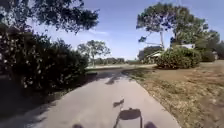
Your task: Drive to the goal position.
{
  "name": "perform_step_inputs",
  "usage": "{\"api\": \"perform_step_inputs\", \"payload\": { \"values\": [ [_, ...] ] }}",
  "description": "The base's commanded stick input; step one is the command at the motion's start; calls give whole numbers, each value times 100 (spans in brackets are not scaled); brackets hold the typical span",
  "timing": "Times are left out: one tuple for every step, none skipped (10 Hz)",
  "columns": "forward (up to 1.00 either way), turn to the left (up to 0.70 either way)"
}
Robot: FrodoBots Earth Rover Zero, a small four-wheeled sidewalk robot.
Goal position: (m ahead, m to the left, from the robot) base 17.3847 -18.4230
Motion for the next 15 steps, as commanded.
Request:
{"api": "perform_step_inputs", "payload": {
  "values": [
    [100, 0],
    [100, 0],
    [100, 0],
    [100, 0],
    [100, 0],
    [100, 0],
    [100, 0],
    [100, 0],
    [100, 0],
    [100, 0],
    [100, 0],
    [100, 4],
    [100, 16],
    [100, 40],
    [100, 24]
  ]
}}
